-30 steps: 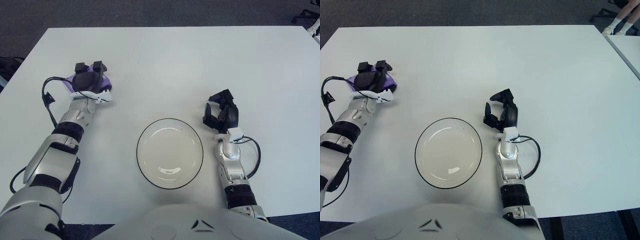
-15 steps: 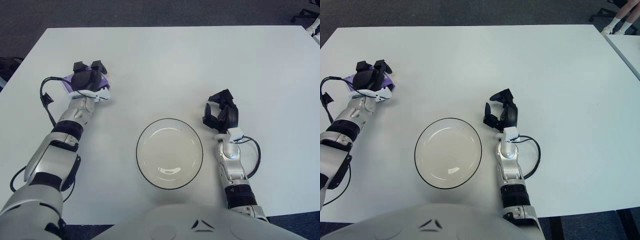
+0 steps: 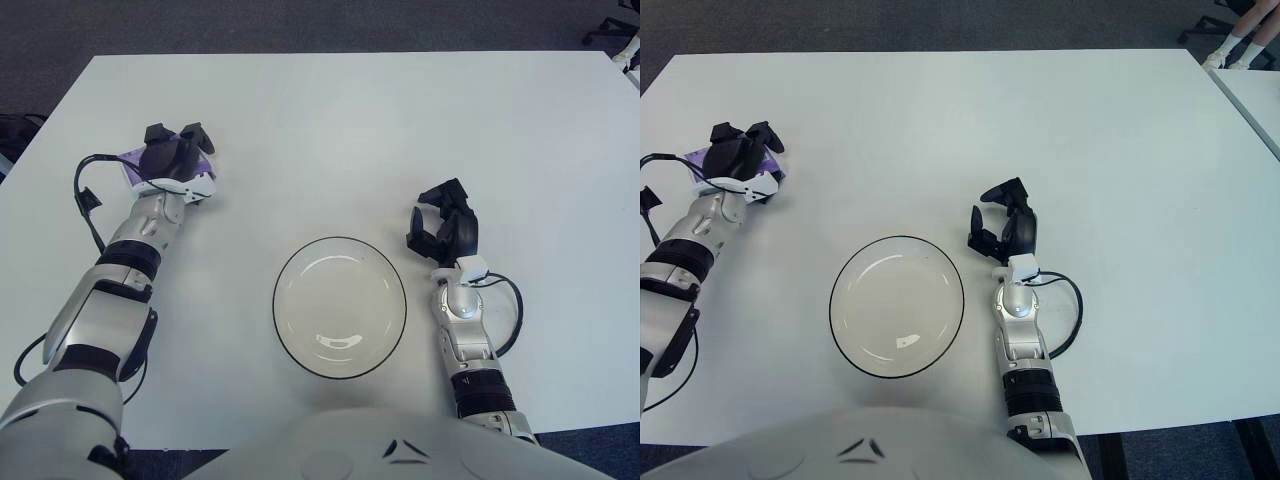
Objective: Put the tissue paper into the plate.
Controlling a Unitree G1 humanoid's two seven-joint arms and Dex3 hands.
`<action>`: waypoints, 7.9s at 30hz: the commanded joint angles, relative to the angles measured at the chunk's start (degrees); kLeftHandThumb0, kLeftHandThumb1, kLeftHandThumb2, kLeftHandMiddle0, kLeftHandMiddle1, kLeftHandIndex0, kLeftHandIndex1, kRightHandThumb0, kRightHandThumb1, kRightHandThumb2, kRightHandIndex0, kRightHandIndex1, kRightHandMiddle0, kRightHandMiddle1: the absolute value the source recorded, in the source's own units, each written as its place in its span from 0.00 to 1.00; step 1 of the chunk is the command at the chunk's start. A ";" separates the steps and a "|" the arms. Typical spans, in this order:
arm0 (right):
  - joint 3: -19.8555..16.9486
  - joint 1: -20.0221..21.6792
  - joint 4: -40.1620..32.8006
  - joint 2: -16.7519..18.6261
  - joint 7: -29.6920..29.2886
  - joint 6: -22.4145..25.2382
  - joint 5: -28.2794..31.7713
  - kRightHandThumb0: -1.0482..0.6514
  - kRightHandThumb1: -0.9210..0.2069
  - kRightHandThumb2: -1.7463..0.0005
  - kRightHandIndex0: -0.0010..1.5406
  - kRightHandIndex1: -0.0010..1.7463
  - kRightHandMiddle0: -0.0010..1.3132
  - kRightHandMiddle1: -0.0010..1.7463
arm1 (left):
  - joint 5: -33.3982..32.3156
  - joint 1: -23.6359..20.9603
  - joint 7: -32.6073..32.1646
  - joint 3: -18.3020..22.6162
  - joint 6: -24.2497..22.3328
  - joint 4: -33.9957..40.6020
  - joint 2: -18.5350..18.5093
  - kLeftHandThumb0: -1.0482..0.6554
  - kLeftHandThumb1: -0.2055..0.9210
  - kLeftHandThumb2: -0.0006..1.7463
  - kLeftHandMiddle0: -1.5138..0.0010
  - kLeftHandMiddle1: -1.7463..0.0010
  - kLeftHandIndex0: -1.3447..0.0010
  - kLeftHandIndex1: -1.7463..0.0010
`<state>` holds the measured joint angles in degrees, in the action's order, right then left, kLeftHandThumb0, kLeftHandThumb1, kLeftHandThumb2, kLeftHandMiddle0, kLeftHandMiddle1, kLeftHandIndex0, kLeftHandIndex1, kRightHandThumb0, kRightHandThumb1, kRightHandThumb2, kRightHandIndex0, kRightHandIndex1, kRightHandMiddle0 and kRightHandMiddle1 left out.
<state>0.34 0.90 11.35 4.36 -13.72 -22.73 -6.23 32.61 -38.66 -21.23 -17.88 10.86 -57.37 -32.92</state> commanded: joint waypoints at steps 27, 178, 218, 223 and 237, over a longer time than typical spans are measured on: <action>-1.21 -5.99 5.81 -0.93 0.03 4.91 -0.12 0.38 0.30 0.44 0.41 0.86 0.31 1.00 | -8.74 19.46 -1.28 18.24 1.91 35.28 1.06 0.61 0.22 0.94 0.48 0.00 0.55 0.00; -1.24 -4.67 8.62 1.36 -0.72 0.97 0.74 0.37 0.35 0.39 0.44 0.86 0.34 1.00 | -42.54 31.37 58.32 -1.09 14.74 78.97 10.84 0.61 0.86 0.44 0.83 0.02 0.89 0.00; 1.77 -7.53 1.44 1.33 -4.64 4.17 -4.26 0.37 0.37 0.38 0.47 0.87 0.36 1.00 | -32.79 22.88 73.79 6.53 22.04 80.73 -8.37 0.00 1.00 0.41 1.00 1.00 1.00 1.00; 1.76 -7.78 0.73 1.32 -3.70 5.05 -3.94 0.37 0.36 0.39 0.45 0.83 0.35 1.00 | -31.76 22.03 73.89 6.80 20.14 82.11 -9.91 0.00 1.00 0.40 1.00 1.00 1.00 1.00; 1.39 -8.09 -0.33 1.55 -3.26 7.72 -3.92 0.36 0.39 0.36 0.45 0.82 0.37 1.00 | -27.60 22.52 71.71 7.30 18.56 83.58 -10.08 0.00 1.00 0.44 1.00 1.00 1.00 1.00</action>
<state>2.14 -1.46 7.11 5.97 -17.12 -19.78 -10.06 3.52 -17.18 51.81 -11.22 29.18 25.39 -42.86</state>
